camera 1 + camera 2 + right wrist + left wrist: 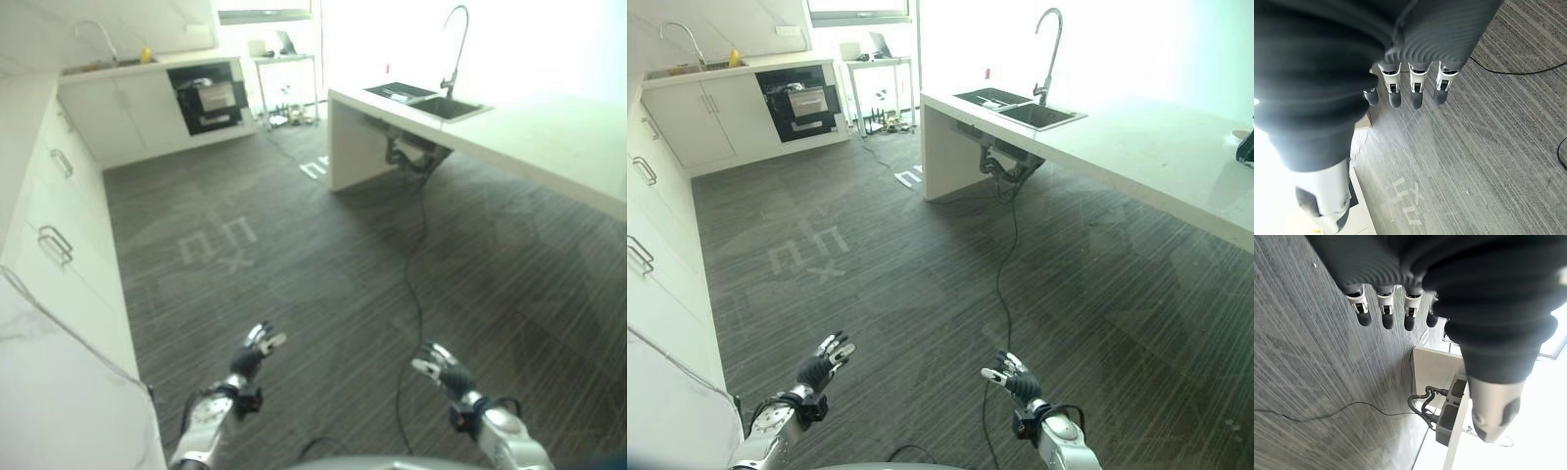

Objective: Place the dishes in the dishwasher.

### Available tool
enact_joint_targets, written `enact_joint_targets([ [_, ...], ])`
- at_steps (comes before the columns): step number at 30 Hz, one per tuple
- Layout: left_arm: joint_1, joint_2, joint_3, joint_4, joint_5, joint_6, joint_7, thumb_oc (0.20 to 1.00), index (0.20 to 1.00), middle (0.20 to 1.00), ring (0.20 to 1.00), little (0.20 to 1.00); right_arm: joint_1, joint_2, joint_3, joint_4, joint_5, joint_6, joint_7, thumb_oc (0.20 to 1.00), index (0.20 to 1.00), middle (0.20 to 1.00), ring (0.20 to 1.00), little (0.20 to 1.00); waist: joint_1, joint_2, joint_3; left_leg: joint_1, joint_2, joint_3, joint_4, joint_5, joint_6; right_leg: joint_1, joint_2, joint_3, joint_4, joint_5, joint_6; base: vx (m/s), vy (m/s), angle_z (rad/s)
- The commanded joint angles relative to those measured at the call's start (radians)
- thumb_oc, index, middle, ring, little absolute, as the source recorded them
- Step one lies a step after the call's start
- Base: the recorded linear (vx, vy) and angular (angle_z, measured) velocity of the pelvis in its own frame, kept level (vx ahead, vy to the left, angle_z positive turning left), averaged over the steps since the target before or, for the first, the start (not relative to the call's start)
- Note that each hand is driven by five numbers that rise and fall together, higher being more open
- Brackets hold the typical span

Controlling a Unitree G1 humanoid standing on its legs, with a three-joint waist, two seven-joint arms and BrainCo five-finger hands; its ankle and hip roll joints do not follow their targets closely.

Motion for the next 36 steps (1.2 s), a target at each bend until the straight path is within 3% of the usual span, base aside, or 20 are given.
enact_joint_targets([
  [1, -0.060, 0.027, 0.029, -0.035, 0.015, -0.045, 0.001, 1.000, 1.000, 1.000, 1.000, 1.000, -0.056, -0.021, -0.028, -0.078, -0.019, -0.017, -0.007, 1.000, 1.000, 1.000, 1.000, 1.000, -0.006, 0.005, 0.052, 0.019, -0.038, 0.010, 0.008, -0.079, 0.025, 0.081, -0.015, -0.050, 0.007, -0.069, 0.045, 0.00, 0.000, 0.00],
  [9, -0.042, 0.031, 0.044, -0.084, 0.002, -0.075, 0.000, 1.000, 1.000, 1.000, 1.000, 1.000, -0.044, -0.019, -0.037, -0.135, -0.030, -0.017, -0.021, 1.000, 1.000, 1.000, 1.000, 1.000, -0.009, 0.006, 0.056, 0.021, -0.032, 0.018, 0.008, -0.079, 0.024, 0.083, -0.011, -0.050, 0.007, -0.072, 0.042, 0.00, -0.055, -0.02],
  [16, -0.029, 0.042, 0.067, -0.167, -0.038, -0.068, -0.012, 1.000, 1.000, 1.000, 1.000, 1.000, -0.033, -0.024, -0.044, -0.202, -0.050, -0.056, -0.045, 1.000, 1.000, 1.000, 1.000, 1.000, -0.014, 0.013, 0.059, 0.024, -0.023, 0.021, 0.008, -0.077, 0.020, 0.085, 0.003, -0.043, 0.007, -0.080, 0.030, 0.01, -0.092, -0.02],
  [21, -0.022, 0.050, 0.093, -0.243, -0.057, -0.067, -0.016, 1.000, 1.000, 1.000, 1.000, 1.000, -0.025, -0.056, -0.073, -0.284, -0.055, -0.078, -0.036, 1.000, 1.000, 1.000, 1.000, 1.000, -0.024, 0.024, 0.069, 0.043, 0.006, 0.032, 0.008, -0.063, -0.004, 0.090, 0.031, -0.030, 0.007, -0.094, 0.010, 0.02, -0.222, -0.02],
  [22, -0.023, 0.044, 0.095, -0.239, -0.066, -0.072, -0.005, 1.000, 1.000, 1.000, 1.000, 1.000, -0.031, -0.066, -0.074, -0.291, -0.061, -0.078, -0.026, 1.000, 1.000, 1.000, 1.000, 1.000, -0.022, 0.020, 0.079, 0.043, 0.011, 0.038, 0.044, -0.052, -0.016, 0.094, 0.033, -0.030, 0.007, -0.092, 0.002, 0.02, -0.254, -0.07],
  [25, -0.021, 0.042, 0.111, -0.236, -0.091, -0.094, -0.018, 1.000, 1.000, 1.000, 1.000, 1.000, -0.028, -0.109, -0.097, -0.327, -0.057, -0.078, 0.010, 1.000, 1.000, 1.000, 1.000, 1.000, -0.027, -0.015, 0.126, -0.137, 0.042, 0.043, 0.427, -0.006, -0.028, 0.098, 0.032, -0.028, 0.007, -0.074, -0.038, 0.03, -0.180, -0.20],
  [26, -0.019, 0.036, 0.114, -0.235, -0.094, -0.095, -0.023, 1.000, 1.000, 1.000, 1.000, 1.000, -0.024, -0.112, -0.101, -0.323, -0.061, -0.084, 0.015, 1.000, 1.000, 1.000, 1.000, 1.000, -0.023, -0.016, 0.135, -0.168, 0.037, 0.040, 0.443, 0.003, -0.027, 0.105, 0.036, -0.024, 0.007, -0.075, -0.039, 0.08, -0.039, -0.10],
  [28, -0.013, 0.029, 0.117, -0.236, -0.092, -0.097, -0.034, 1.000, 1.000, 1.000, 1.000, 1.000, -0.024, -0.110, -0.105, -0.315, -0.068, -0.093, 0.013, 1.000, 1.000, 1.000, 1.000, 1.000, -0.015, -0.010, 0.147, -0.193, 0.029, 0.057, 0.386, 0.007, -0.023, 0.120, 0.043, -0.014, 0.007, -0.088, -0.031, 0.16, 0.069, -0.11],
  [29, -0.002, 0.024, 0.113, -0.243, -0.090, -0.102, -0.038, 1.000, 1.000, 1.000, 1.000, 1.000, -0.021, -0.109, -0.108, -0.322, -0.070, -0.091, 0.014, 1.000, 1.000, 1.000, 1.000, 1.000, -0.009, 0.000, 0.152, -0.185, 0.030, 0.084, 0.254, 0.017, -0.022, 0.134, 0.048, -0.006, 0.007, -0.110, -0.021, 0.27, 0.149, -0.12],
  [31, 0.014, 0.025, 0.108, -0.254, -0.088, -0.106, -0.028, 1.000, 1.000, 1.000, 1.000, 1.000, -0.009, -0.113, -0.116, -0.340, -0.076, -0.090, 0.026, 1.000, 1.000, 1.000, 1.000, 1.000, 0.002, 0.020, 0.151, -0.180, 0.035, 0.091, 0.068, 0.073, -0.034, 0.160, 0.059, 0.009, 0.007, -0.140, -0.010, 0.36, 0.209, -0.03],
  [32, 0.027, 0.024, 0.107, -0.255, -0.091, -0.116, -0.024, 1.000, 1.000, 1.000, 1.000, 1.000, 0.003, -0.117, -0.121, -0.354, -0.078, -0.088, 0.035, 1.000, 1.000, 1.000, 1.000, 1.000, 0.016, 0.030, 0.152, -0.198, 0.039, 0.051, 0.013, 0.122, -0.047, 0.183, 0.070, 0.029, 0.007, -0.158, -0.010, 0.40, 0.213, 0.02],
  [34, 0.054, 0.018, 0.116, -0.256, -0.100, -0.131, -0.028, 1.000, 1.000, 1.000, 1.000, 1.000, 0.012, -0.128, -0.123, -0.361, -0.082, -0.087, 0.049, 1.000, 1.000, 1.000, 1.000, 1.000, 0.040, 0.033, 0.155, -0.257, 0.050, -0.014, 0.008, 0.159, -0.064, 0.229, 0.086, 0.071, 0.007, -0.191, -0.021, 0.50, 0.283, -0.19],
  [36, 0.062, 0.011, 0.124, -0.247, -0.097, -0.148, -0.032, 1.000, 1.000, 1.000, 1.000, 1.000, 0.017, -0.142, -0.122, -0.371, -0.077, -0.089, 0.064, 1.000, 1.000, 1.000, 1.000, 1.000, 0.042, 0.027, 0.155, -0.269, 0.060, 0.056, 0.008, 0.141, -0.055, 0.257, 0.071, 0.057, 0.007, -0.211, -0.016, 0.52, 0.366, -0.27],
])
